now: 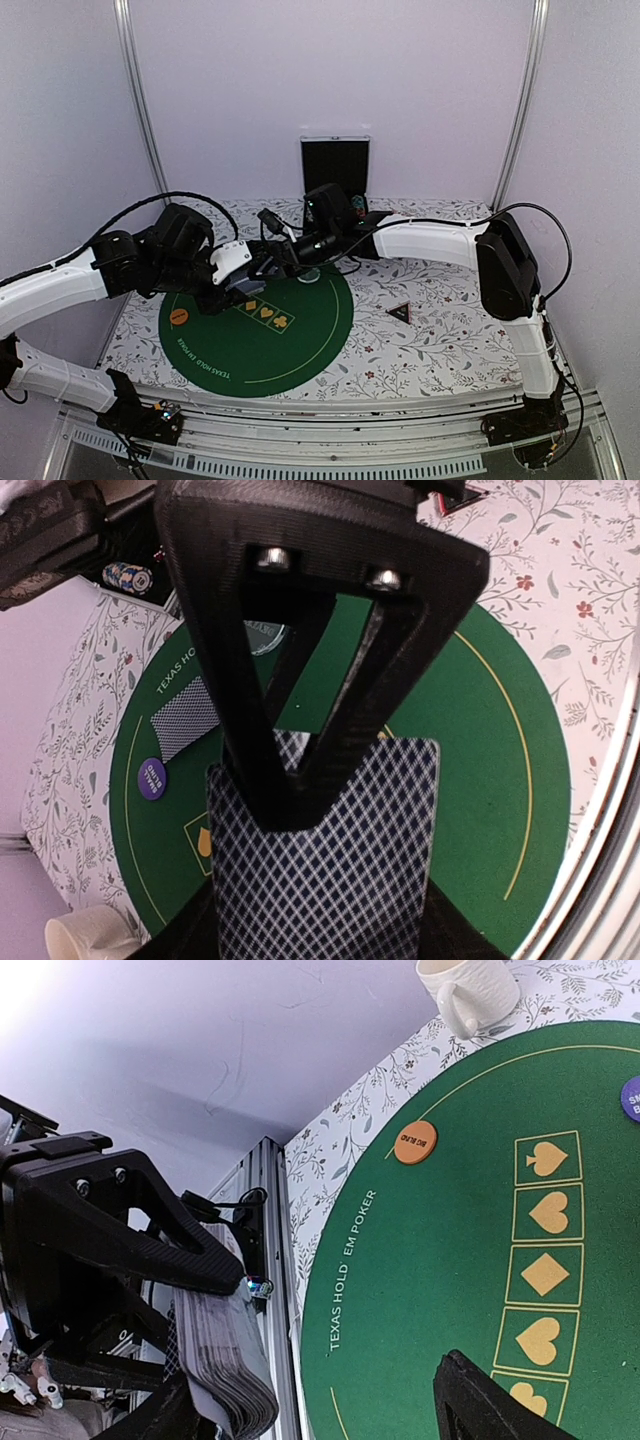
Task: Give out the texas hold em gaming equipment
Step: Pick up the poker card from the face-down deck piles.
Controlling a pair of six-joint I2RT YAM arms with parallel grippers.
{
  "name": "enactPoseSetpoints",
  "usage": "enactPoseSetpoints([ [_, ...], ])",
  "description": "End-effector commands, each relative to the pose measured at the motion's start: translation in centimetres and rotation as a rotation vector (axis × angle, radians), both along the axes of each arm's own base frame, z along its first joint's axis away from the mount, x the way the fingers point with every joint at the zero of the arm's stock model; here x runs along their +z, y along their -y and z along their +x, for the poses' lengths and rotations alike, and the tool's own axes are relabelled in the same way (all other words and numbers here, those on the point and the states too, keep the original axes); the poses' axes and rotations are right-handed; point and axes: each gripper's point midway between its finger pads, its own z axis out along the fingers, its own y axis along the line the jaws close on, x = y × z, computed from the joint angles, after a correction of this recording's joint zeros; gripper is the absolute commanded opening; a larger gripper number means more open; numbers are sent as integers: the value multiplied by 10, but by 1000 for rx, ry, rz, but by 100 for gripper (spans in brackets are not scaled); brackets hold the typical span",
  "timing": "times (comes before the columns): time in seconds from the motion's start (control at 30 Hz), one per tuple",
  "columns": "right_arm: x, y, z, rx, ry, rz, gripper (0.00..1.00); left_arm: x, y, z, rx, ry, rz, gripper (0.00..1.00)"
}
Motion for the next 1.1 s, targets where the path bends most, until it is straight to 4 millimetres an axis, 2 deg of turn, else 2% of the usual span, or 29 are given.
enactPoseSetpoints([
  [0.0,3,14,14,-63,45,-48,74,11,5,6,-8,31,-35,54],
  [0.53,37,20,1,-29,58,-8,47,11,6,7,-8,32,-30,54],
  [0.83,45,25,-1,-51,58,-25,20,10,6,7,-9,28,-29,54],
  [0.87,44,25,-1,-57,61,-31,14,9,6,7,-8,28,-27,54],
  [0.97,46,27,0,-65,66,-37,4,9,6,7,-9,26,-27,54],
  [1.07,50,30,1,-74,75,-42,3,9,6,6,-10,27,-28,54],
])
